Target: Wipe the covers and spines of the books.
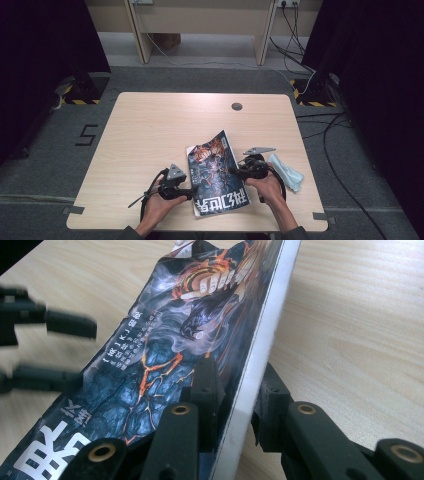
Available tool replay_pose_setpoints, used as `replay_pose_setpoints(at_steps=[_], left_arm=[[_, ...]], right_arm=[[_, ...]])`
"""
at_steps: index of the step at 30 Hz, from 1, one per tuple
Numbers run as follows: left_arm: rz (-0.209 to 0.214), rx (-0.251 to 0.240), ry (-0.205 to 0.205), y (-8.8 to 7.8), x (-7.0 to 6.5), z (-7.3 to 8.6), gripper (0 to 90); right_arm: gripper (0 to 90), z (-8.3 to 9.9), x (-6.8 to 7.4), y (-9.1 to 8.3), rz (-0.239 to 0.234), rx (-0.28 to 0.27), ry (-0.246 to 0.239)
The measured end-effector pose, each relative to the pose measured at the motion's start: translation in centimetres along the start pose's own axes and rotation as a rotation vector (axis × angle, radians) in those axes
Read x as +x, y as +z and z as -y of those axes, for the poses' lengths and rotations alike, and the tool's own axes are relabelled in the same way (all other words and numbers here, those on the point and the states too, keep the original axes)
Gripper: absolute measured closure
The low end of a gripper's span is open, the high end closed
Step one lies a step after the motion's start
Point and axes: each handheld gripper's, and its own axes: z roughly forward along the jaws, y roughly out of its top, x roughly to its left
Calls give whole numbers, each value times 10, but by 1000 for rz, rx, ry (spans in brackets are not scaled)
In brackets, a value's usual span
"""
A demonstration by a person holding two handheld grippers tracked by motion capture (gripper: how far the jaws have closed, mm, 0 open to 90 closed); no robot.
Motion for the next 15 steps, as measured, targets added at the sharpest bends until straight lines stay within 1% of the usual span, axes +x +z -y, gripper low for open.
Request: replay_pose_setpoints(at_steps=[1, 2, 3, 5, 6, 7, 9, 10, 12, 13, 15], left_arm=[[-7, -16, -1, -2, 3, -2, 345], [-15, -27, -12, -3, 7, -3, 341], [-22, -27, -14, -4, 10, -5, 334], [-40, -32, -4, -5, 14, -6, 322], [-43, -35, -3, -5, 16, -7, 318], [-43, -40, -10, -4, 19, -8, 311], [-29, -44, -23, -4, 22, -9, 298], [-20, -44, -23, -4, 24, -9, 294], [-5, -45, -27, -3, 26, -11, 281], [-5, -47, -28, -3, 26, -11, 271], [8, -47, -24, -3, 28, -12, 252]], right_arm=[[761, -1, 0, -1, -3, -3, -18], [762, -1, 1, -2, -6, -3, -40], [764, -2, 2, -3, -11, 2, -51], [766, -3, 5, -5, -22, 10, -80], [768, -3, 5, -5, -29, 15, -89], [771, -3, 6, -6, -38, 21, -93], [776, -2, 8, -7, -55, 26, -118], [776, -2, 9, -7, -62, 29, -122], [776, -1, 11, -9, -81, 42, -149], [777, 1, 13, -10, -91, 49, -158], [778, 4, 15, -13, -110, 57, -172]])
